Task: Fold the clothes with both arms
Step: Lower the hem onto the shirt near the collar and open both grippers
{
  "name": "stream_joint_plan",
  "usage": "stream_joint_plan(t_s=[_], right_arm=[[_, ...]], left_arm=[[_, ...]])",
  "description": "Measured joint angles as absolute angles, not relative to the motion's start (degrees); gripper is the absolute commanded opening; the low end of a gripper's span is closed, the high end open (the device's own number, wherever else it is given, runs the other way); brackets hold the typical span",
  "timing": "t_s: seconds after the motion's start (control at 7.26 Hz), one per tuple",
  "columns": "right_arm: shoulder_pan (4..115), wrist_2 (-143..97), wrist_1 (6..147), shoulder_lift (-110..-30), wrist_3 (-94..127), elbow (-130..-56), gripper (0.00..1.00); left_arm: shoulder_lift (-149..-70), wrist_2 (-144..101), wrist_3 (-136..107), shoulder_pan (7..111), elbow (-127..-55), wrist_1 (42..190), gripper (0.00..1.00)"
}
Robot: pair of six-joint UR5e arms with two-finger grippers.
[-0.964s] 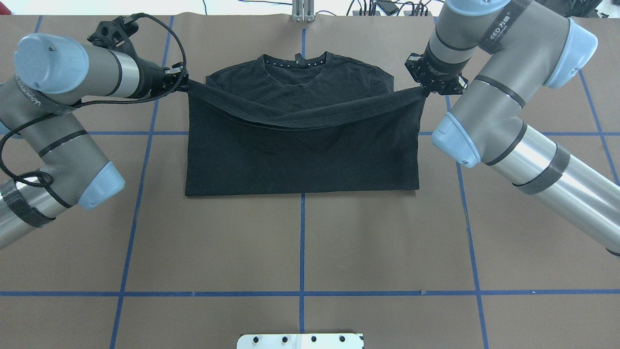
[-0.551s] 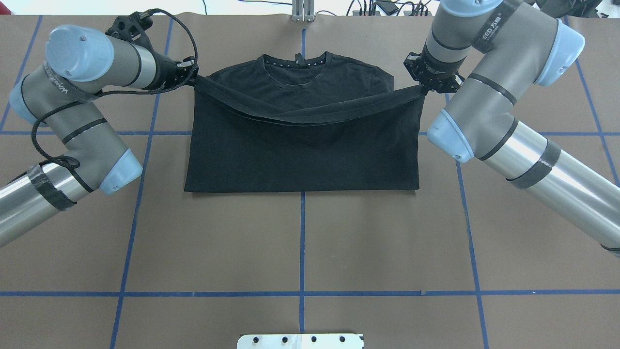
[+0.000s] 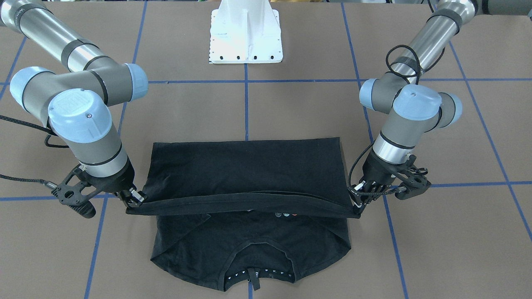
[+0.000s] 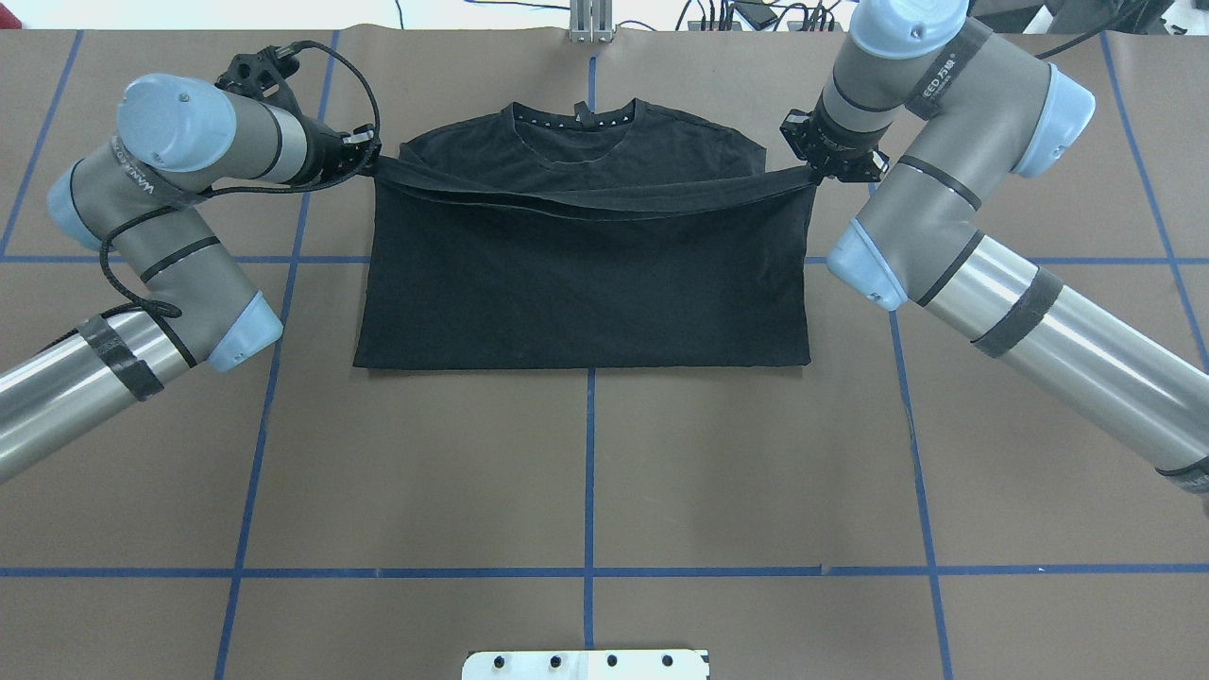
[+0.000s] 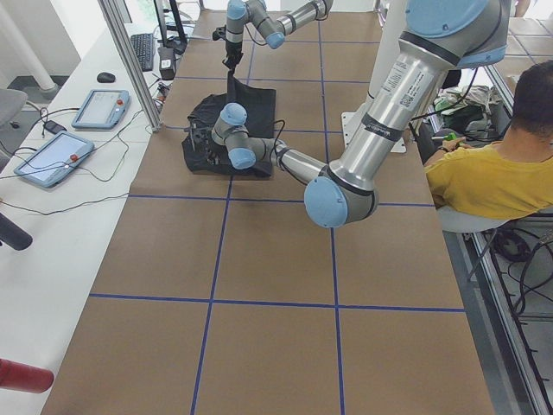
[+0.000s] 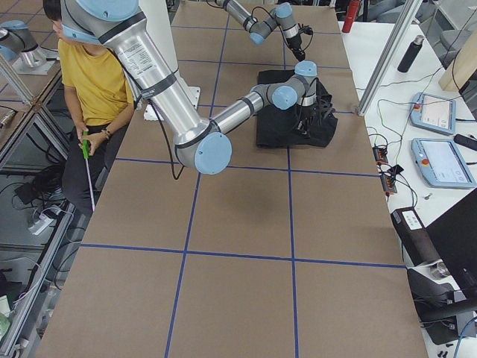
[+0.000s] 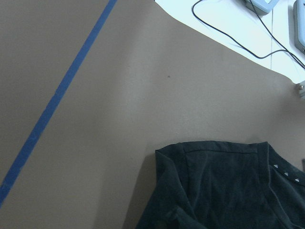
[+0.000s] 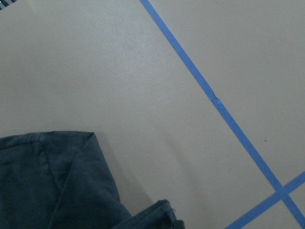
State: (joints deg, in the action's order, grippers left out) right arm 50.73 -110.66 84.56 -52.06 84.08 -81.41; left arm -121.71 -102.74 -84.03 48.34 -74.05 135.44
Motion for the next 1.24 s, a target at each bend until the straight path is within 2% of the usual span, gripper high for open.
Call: stream_joint_plan(t_s=[0.69, 0.83, 1.1, 1.24], right_arm=[[50.75, -110.58, 80.64, -51.51, 84.23, -77.53, 0.00], [50.73, -110.57, 80.50, -51.37, 84.26, -77.26, 0.00], [50.72, -110.55, 80.43, -50.65, 84.19, -76.05, 0.56], [50.71, -110.45, 80.40, -49.97, 84.07, -75.16, 0.65]], left_arm=[[-122.98, -101.09, -83.76, 48.34, -70.94, 137.10, 0.00], [-123.33, -101.04, -83.78, 48.34, -70.81, 137.06, 0.06], [-123.54, -100.84, -83.84, 48.34, -70.21, 137.06, 0.23], [-123.59, -100.77, -83.84, 48.35, -69.71, 137.14, 0.35]])
